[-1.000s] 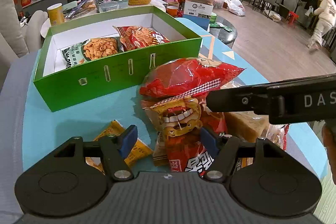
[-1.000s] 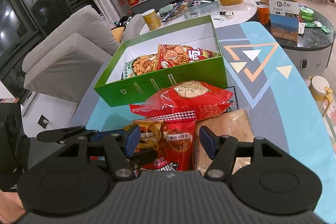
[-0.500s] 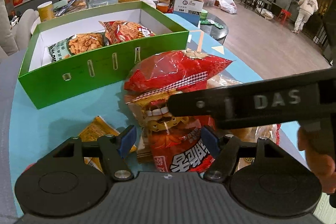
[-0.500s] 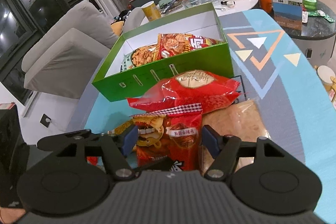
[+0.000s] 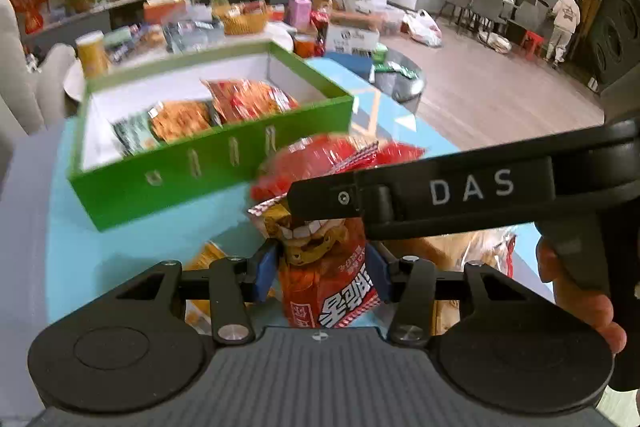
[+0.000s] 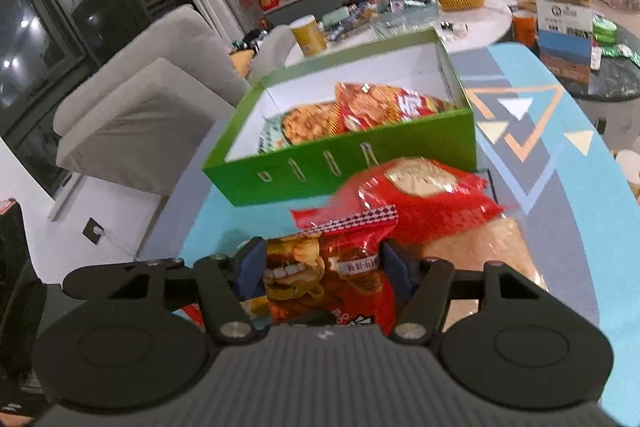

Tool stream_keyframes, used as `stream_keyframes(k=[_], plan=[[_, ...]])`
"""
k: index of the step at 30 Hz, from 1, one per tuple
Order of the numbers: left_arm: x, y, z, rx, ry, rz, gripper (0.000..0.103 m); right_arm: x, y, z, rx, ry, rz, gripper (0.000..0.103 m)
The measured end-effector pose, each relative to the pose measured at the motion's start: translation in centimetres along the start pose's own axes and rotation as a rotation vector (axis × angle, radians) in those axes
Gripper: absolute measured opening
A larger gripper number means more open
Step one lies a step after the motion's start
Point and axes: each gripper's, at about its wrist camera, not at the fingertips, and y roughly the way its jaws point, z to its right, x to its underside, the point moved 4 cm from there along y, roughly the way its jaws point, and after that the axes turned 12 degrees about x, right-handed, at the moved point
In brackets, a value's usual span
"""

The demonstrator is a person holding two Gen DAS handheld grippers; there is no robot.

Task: Organize snacks
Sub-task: 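Grasp the red Korean-text snack bag with the right gripper, then lift the red Korean-text bag with the right gripper over the box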

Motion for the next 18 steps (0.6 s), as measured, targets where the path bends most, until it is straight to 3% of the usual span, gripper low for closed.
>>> stream_keyframes(k=[9,18], plan=[[-3.0,-3.8,-0.2,-0.038,0.031,0.106,0.045,-3.1,-2.5,-2.4,-0.046,-0.024,0.094,0.062],[-7.1,-5.8,-2.5,-0.102,0.027,0.180,0.045,-7.2,-2.1,-4.5,-0.094,-0.040,0.165,0.062]])
